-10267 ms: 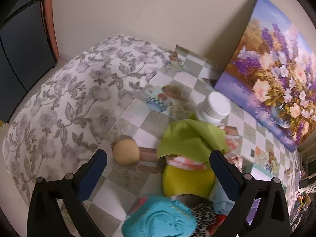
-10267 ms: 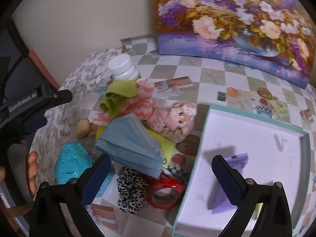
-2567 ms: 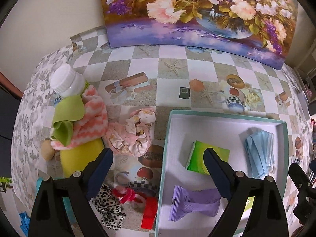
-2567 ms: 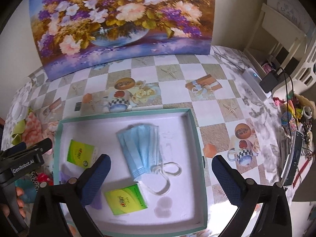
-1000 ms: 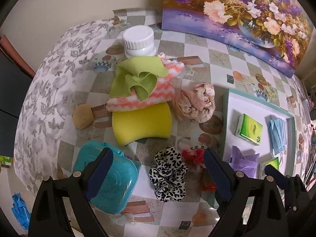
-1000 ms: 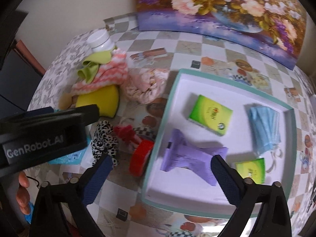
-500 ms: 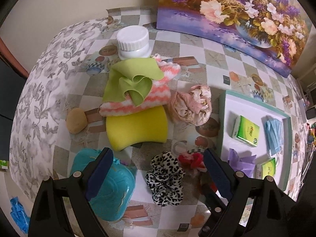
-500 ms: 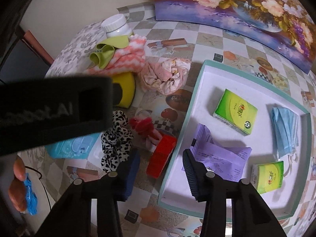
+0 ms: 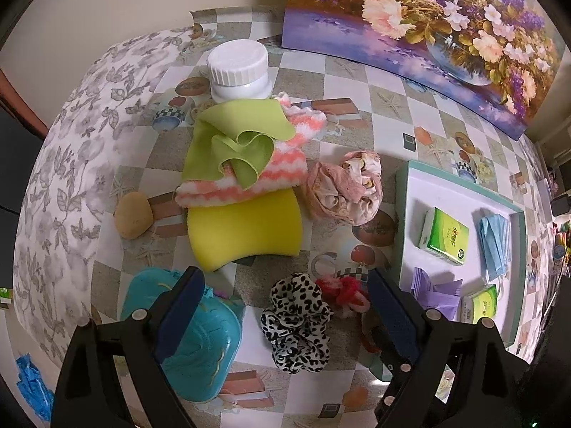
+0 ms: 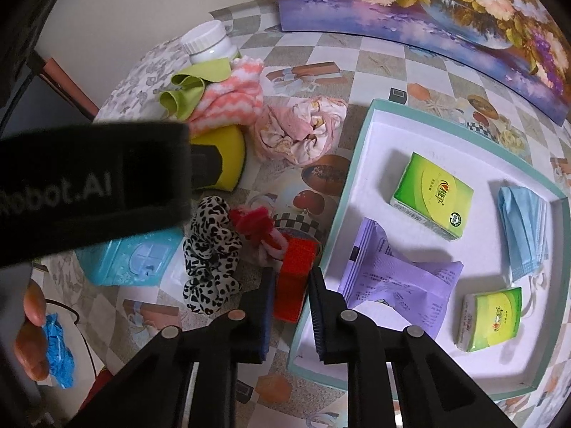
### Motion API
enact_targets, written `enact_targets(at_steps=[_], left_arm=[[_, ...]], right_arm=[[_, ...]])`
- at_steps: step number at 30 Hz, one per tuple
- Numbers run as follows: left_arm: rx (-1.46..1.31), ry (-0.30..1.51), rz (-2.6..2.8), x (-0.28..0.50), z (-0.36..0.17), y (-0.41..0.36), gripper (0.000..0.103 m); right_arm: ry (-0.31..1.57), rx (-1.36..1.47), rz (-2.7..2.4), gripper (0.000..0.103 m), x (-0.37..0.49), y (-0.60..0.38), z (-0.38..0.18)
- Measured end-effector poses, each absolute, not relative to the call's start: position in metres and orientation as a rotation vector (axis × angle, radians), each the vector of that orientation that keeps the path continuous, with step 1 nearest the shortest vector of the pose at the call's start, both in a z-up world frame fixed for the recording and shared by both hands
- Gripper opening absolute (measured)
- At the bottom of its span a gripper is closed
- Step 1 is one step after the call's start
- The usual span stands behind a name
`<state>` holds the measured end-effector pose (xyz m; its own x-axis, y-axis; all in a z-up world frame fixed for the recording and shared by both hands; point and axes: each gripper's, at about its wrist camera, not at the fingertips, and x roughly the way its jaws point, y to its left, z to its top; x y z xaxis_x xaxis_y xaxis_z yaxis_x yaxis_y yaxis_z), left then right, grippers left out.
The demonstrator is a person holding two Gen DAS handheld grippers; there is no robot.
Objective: Organize soft objects
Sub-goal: 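Grasp the red tape roll with the right tool while the left tool grasps the pink plush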
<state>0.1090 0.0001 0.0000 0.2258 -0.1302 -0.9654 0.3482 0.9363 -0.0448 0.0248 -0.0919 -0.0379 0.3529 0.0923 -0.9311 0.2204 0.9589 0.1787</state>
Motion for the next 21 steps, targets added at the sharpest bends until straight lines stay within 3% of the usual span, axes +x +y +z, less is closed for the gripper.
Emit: enact_targets(at_steps=[21], left_arm=[[0.212, 1.281, -0.389, 0.102, 0.005, -0.015, 0.091]], right_arm=[[1.062, 0.362, -0.174, 0.017, 0.001, -0.136, 0.02]])
